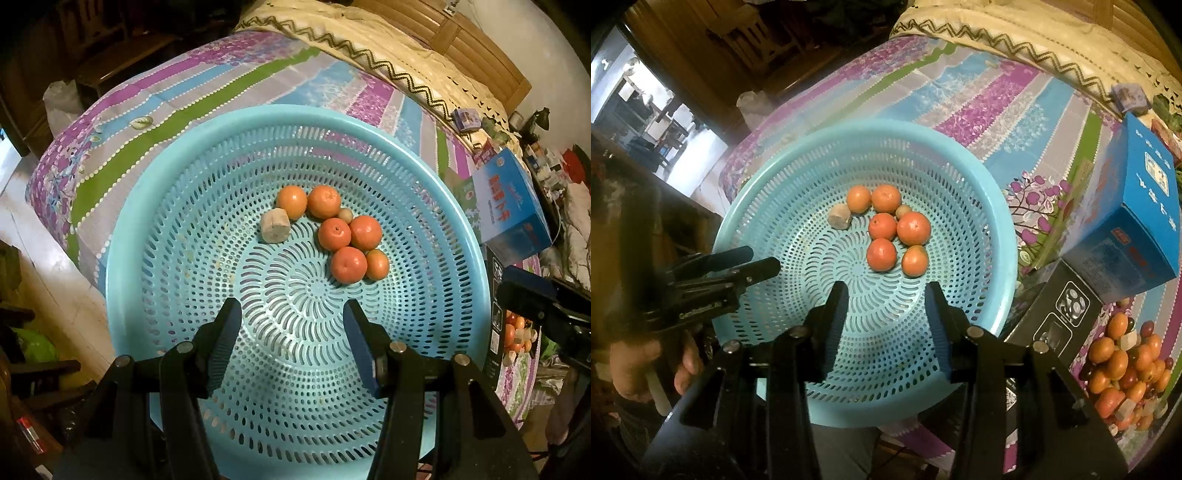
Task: Organize fruits
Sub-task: 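Hold both open grippers above the colander, then lift them away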
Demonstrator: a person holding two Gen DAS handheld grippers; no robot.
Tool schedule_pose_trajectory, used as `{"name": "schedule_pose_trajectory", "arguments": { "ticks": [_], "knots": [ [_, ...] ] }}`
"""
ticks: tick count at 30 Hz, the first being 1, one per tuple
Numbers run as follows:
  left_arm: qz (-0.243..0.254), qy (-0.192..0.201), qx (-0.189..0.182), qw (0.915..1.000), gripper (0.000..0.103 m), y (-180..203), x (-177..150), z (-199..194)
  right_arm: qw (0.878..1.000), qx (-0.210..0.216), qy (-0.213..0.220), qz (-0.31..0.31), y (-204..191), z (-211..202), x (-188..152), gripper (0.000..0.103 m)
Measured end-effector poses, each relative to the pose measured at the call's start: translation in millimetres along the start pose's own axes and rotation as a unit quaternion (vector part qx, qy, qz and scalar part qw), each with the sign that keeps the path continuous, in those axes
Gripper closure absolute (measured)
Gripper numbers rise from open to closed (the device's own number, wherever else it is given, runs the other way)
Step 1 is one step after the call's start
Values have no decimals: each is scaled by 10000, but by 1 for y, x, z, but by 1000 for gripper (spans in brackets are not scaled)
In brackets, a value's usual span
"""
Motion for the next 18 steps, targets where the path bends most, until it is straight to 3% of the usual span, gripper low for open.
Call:
{"name": "schedule_pose_trajectory", "arguments": {
  "ticks": [2,18],
  "knots": [
    [15,-5,6,10000,41,2,-1,1,10000,-3,72,-27,0,-3,-2,42],
    [-7,-22,171,9999,41,11,-4,5,9998,86,150,-39,8,-13,-7,40]
  ]
}}
Point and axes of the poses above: each gripper's, at about its wrist camera, not at the fingertips, and z roughly the way its jaws point, y to its right, x to its top, the point moved 5 cm from there along z, roughly the way its jaws point, and after that the axes turned 15 degrees about x, right-handed, at the moved point
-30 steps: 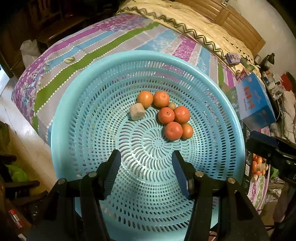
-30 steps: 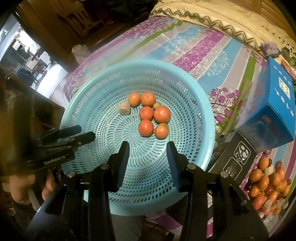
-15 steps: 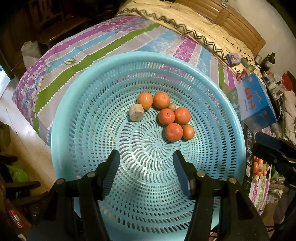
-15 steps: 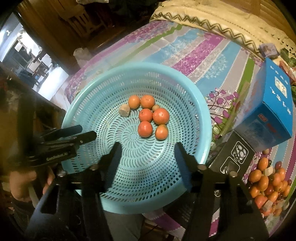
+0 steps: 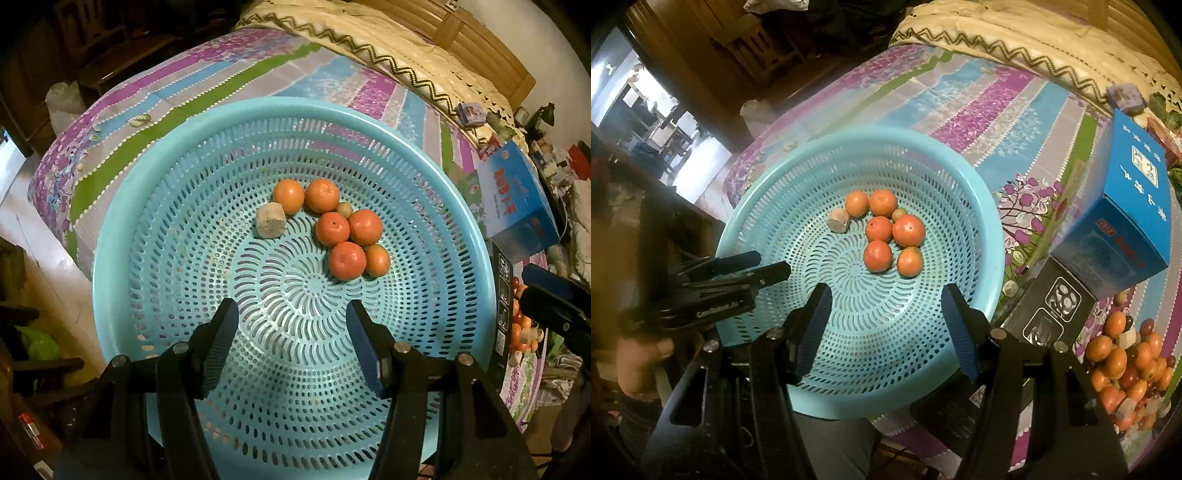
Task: Organize fruits
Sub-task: 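Move both open grippers back toward the fruit heap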
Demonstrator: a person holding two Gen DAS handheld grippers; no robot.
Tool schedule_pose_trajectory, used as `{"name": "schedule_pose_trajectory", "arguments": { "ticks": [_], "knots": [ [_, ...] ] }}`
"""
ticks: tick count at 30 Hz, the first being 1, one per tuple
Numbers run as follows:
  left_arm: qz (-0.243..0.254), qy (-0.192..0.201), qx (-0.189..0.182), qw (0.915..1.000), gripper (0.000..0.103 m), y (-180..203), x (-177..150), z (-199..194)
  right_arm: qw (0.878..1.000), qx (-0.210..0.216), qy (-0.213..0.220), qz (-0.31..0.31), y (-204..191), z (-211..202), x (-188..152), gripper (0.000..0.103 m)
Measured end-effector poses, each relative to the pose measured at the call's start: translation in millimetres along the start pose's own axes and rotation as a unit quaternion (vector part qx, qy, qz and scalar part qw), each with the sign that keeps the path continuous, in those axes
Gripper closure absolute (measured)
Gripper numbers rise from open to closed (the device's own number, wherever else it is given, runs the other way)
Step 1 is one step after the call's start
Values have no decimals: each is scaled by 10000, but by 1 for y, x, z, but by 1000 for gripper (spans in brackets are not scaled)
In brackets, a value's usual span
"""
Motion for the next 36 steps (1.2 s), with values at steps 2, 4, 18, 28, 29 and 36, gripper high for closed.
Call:
{"name": "schedule_pose_trajectory", "arguments": {
  "ticks": [2,4,18,28,29,36],
  "knots": [
    [1,16,27,10000,41,1,1,-1,10000,16,28,-1,1,-1,-1,40],
    [-27,115,80,9999,41,2,3,-6,9992,-79,383,-56,0,-14,1,40],
    [1385,2705,-1043,9470,1,226,-44,-154,9239,-2369,2996,219,95,-207,-140,2],
    [2712,1559,-1091,9435,1,376,-167,-35,9153,-2781,2368,1700,231,-191,-285,2],
    [2731,1461,-1013,9454,1,381,-174,-22,9155,-2756,2317,1796,237,-187,-292,2],
    [2549,1221,-595,9574,1,386,-194,29,9181,-2590,2089,2154,265,-166,-330,2]
  ]
}}
Point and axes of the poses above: each gripper's, at about its wrist camera, not at the fingertips, and z roughly the way its jaws point, y to its right, x to its top, the point moved 5 cm from there along z, roughly the way its jaws point, and after that the axes turned 15 degrees about x, right-handed, at the moved point
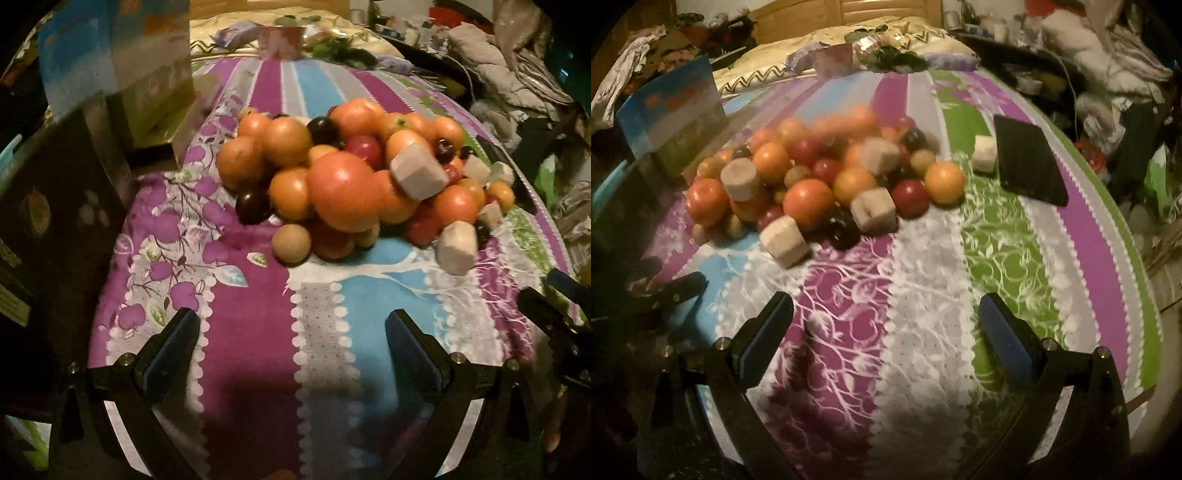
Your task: Organize fruits
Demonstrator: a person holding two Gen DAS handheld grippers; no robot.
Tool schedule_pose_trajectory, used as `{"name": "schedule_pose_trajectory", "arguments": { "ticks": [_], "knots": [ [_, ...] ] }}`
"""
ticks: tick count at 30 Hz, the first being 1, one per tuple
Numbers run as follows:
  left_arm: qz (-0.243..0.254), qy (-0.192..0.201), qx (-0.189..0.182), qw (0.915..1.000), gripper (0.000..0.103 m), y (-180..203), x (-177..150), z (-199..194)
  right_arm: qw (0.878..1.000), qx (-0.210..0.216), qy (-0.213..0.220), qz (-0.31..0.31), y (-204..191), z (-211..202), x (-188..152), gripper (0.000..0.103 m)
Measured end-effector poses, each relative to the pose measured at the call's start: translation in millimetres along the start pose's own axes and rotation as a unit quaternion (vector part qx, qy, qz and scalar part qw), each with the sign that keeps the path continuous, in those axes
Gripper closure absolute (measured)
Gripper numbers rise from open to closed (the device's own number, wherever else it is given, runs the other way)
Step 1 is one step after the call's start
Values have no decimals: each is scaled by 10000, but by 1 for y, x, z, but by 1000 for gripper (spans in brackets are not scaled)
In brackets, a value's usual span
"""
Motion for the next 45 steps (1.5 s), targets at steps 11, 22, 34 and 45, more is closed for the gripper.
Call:
{"name": "schedule_pose_trajectory", "arguments": {
  "ticks": [11,22,34,45],
  "knots": [
    [-209,217,238,9993,0,5,-2,10,9988,293,337,212,12,-33,-12,2],
    [-169,266,304,9990,0,7,-1,4,9965,488,652,163,18,-55,-11,2],
    [55,1304,463,9904,0,13,31,-102,9944,301,1013,-80,3,-92,-1,2],
    [-96,1620,523,9854,0,3,57,-173,9824,-161,1761,-603,-39,-154,36,0]
  ]
}}
Point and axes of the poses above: each gripper's, at about its wrist camera, not at the fingertips, and z roughly the way its jaws point, y to its right, x to its top, the point moved 5 cm from there along z, roughly the way its jaws point, and after that the axes turned 15 degrees about x, right-handed, at the moved point
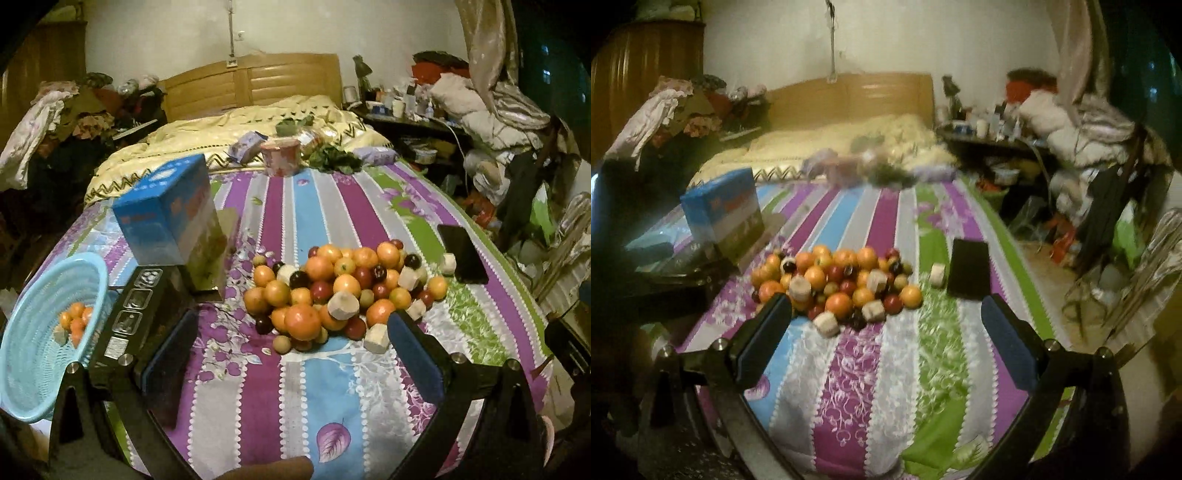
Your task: Organize fruits
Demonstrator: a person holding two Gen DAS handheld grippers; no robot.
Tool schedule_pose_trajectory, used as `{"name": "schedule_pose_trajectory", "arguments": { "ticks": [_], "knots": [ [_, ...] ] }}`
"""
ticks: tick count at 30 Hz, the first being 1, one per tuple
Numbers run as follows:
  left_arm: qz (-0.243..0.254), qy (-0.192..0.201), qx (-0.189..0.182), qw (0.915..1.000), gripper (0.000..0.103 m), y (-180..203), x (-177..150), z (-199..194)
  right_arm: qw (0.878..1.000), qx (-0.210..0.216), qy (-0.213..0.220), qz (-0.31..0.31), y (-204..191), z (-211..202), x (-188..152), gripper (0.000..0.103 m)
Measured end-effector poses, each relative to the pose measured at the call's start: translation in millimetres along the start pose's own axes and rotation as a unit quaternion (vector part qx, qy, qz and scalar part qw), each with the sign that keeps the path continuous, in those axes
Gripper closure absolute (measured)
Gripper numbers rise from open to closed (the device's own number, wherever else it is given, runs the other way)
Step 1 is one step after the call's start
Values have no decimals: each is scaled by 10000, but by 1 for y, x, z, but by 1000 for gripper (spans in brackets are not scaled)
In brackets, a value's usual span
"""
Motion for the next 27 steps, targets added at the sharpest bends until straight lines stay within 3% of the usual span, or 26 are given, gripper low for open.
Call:
{"name": "schedule_pose_trajectory", "arguments": {
  "ticks": [6,15,27],
  "knots": [
    [-146,148,-8,9998,0,-12,14,-18,9996,-221,171,102,-1,-11,12,0],
    [-316,194,80,9993,0,-29,19,-27,9987,-391,193,-264,-17,-19,21,0],
    [-605,190,97,9979,0,-60,19,-43,9980,88,182,-595,-59,-30,31,0]
  ]
}}
Point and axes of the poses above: each gripper's, at about its wrist camera, not at the fingertips, and z roughly the way its jaws point, y to its right, x to its top, the point moved 5 cm from there along z, roughly the way its jaws point, and after that the axes turned 15 degrees about x, right-handed, at the moved point
